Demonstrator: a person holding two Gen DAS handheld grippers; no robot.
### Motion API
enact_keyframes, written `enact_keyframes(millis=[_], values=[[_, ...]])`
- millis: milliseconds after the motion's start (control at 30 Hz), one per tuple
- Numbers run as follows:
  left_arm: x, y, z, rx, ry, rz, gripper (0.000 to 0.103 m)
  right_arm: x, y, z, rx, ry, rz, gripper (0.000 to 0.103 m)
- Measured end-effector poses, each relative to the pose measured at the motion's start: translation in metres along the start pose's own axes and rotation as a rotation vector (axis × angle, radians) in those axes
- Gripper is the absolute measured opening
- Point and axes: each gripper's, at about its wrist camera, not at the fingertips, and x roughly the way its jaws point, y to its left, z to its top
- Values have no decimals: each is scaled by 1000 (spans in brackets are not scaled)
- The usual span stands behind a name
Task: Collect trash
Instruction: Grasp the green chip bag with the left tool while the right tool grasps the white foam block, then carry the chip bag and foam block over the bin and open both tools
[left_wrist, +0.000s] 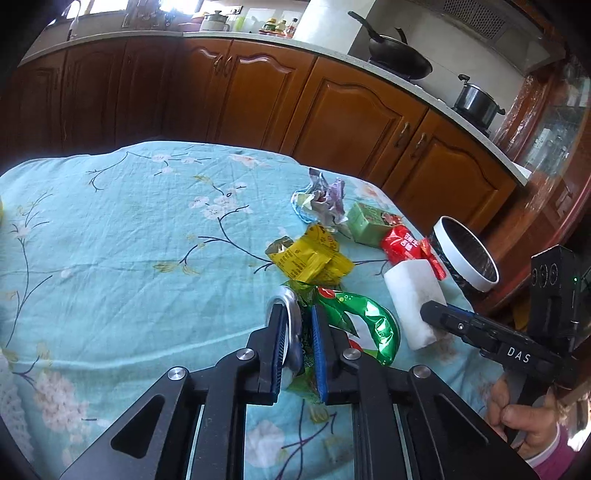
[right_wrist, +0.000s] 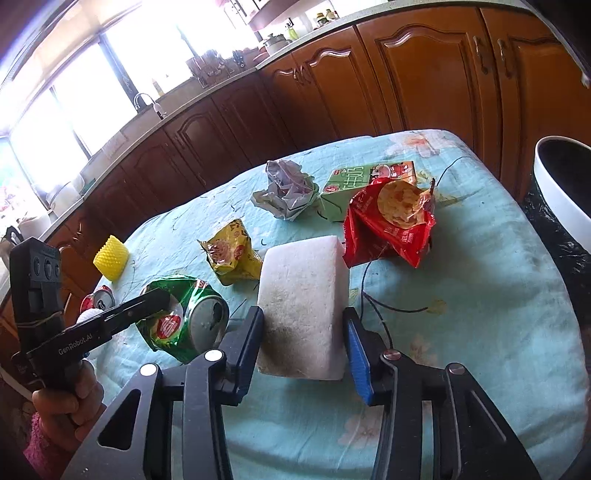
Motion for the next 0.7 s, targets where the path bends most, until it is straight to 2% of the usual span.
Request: enact_keyframes(millis=[333,533,700], values=[[-18,-49,-5,55,-28,-97,11,-48,-17,-2,15,-63,-8,44],[-9,-74,-3,72,-19,-157,11,-79,-43,-10,55,-98,-32,44],[8,-96,-1,88,-9,-176,11,-101,-70,-10,97,-137,-72,44]])
